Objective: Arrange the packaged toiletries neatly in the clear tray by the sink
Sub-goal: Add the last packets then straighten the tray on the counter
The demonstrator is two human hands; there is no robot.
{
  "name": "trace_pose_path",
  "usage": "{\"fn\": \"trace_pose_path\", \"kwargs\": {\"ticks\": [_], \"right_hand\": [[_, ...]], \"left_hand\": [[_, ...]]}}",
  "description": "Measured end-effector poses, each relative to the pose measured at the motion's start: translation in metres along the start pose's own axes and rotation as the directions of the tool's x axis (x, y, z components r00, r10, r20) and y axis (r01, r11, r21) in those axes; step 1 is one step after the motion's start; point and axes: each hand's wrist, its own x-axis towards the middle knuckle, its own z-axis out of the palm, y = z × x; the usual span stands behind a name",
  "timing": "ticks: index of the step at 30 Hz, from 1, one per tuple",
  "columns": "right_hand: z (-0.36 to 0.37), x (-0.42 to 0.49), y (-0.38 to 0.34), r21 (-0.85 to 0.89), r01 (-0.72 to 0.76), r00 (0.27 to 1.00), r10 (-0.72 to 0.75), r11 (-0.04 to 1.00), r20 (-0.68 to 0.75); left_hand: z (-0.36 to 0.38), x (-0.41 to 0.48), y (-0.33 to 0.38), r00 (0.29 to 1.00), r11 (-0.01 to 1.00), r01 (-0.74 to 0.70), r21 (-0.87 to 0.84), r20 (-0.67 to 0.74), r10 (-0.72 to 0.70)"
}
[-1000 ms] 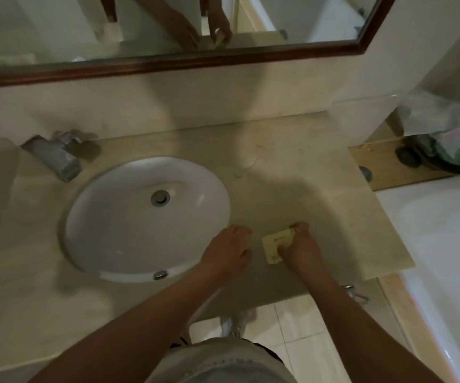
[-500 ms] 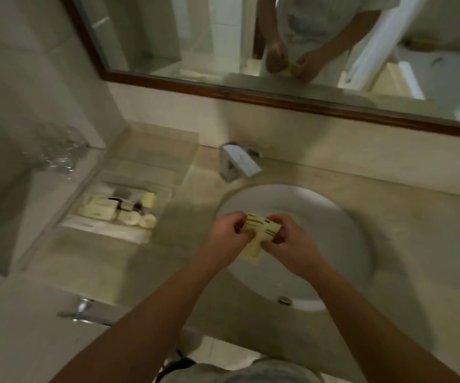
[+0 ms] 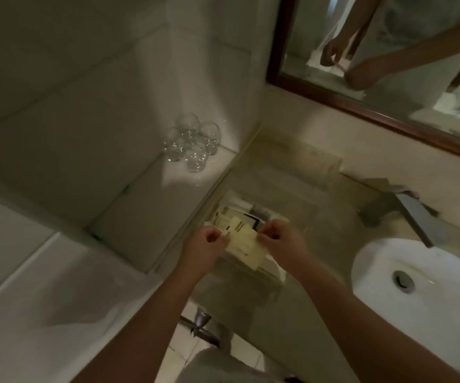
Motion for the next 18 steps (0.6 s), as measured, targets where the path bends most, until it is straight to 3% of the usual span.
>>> {"fn": "trace_pose_path", "kwargs": {"ticks": [5,10,18], "right_hand": [[0.018,0.036,-0.014,-0.153,0.040,0.996,-0.051,0.987,-0.072],[0.028,0.059,-0.030,-0.319,0.048,0.995,-0.073,0.947,-0.067],[0.035,0.055,-0.013,-0.655,0.248,0.959,-0.278,0.714,0.060]], "left_hand": [[-0.007,0.027,-0.005,0.995,0.982,-0.006,0.190,-0.099,0.026],[-0.005,0.047,-0.003,0.981,0.969,-0.015,0.246,-0.185,0.062],[0.000,0.070,-0.006,0.976,0.924,-0.030,0.382,-0.189,0.110]]}}
